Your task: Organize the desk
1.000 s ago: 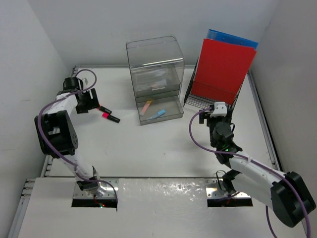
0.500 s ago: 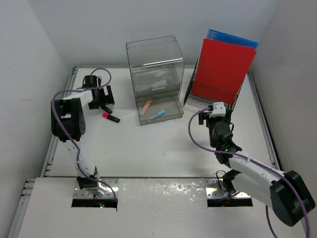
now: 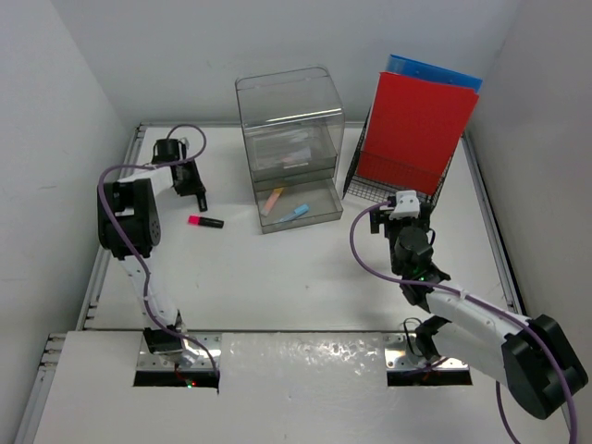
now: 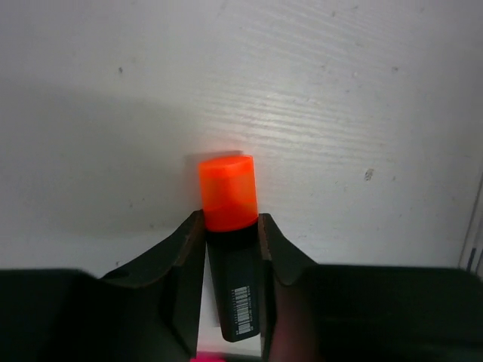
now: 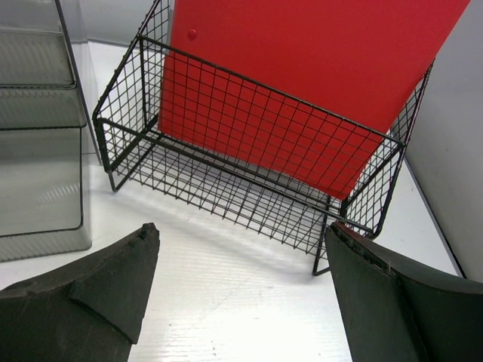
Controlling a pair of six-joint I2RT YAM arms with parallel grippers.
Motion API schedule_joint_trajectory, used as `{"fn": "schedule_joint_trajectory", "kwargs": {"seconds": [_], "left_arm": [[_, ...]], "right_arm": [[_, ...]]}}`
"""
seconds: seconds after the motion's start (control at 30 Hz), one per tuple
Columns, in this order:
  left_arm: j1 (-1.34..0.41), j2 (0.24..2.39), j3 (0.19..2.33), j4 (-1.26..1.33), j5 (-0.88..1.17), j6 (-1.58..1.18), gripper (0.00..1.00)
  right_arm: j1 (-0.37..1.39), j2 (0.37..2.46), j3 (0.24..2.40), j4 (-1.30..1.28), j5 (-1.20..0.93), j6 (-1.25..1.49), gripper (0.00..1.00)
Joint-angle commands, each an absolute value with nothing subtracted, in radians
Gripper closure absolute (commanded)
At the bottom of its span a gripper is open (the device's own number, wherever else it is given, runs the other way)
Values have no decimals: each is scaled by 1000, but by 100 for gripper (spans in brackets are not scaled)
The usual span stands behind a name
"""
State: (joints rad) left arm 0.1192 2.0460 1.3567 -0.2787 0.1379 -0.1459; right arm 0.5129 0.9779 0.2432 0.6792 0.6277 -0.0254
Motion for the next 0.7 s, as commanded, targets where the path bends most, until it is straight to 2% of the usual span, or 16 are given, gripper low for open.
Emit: {"fn": "schedule_joint_trajectory", "kwargs": {"seconds": [0.0, 0.27, 0.5, 0.67], "left_arm": [[107, 2115, 1390, -301, 205, -179, 100], [104, 2077, 1470, -333, 356, -199, 100], [109, 1714, 1439, -359, 330, -92, 100], [98, 1545, 1472, -419, 339, -14, 100]], "right_arm": [[514, 963, 250, 719, 641, -26, 13], [514, 934, 244, 713, 652, -34, 13], [514, 923, 239, 719, 657, -35, 12], [514, 925, 242, 723, 649, -35, 12]]}}
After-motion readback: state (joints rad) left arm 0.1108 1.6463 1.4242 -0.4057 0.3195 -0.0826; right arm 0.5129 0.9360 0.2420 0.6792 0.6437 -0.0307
